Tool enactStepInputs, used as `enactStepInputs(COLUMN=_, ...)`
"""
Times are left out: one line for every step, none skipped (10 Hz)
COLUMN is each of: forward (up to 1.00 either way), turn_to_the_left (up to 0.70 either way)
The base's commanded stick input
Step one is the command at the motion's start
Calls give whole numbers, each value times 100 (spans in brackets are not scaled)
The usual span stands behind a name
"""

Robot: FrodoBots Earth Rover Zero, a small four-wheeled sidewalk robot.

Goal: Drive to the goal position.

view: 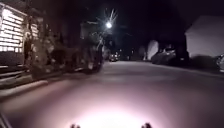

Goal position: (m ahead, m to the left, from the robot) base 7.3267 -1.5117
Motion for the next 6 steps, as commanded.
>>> enactStepInputs(forward=70, turn_to_the_left=0)
enactStepInputs(forward=70, turn_to_the_left=0)
enactStepInputs(forward=70, turn_to_the_left=0)
enactStepInputs(forward=70, turn_to_the_left=0)
enactStepInputs(forward=70, turn_to_the_left=0)
enactStepInputs(forward=70, turn_to_the_left=0)
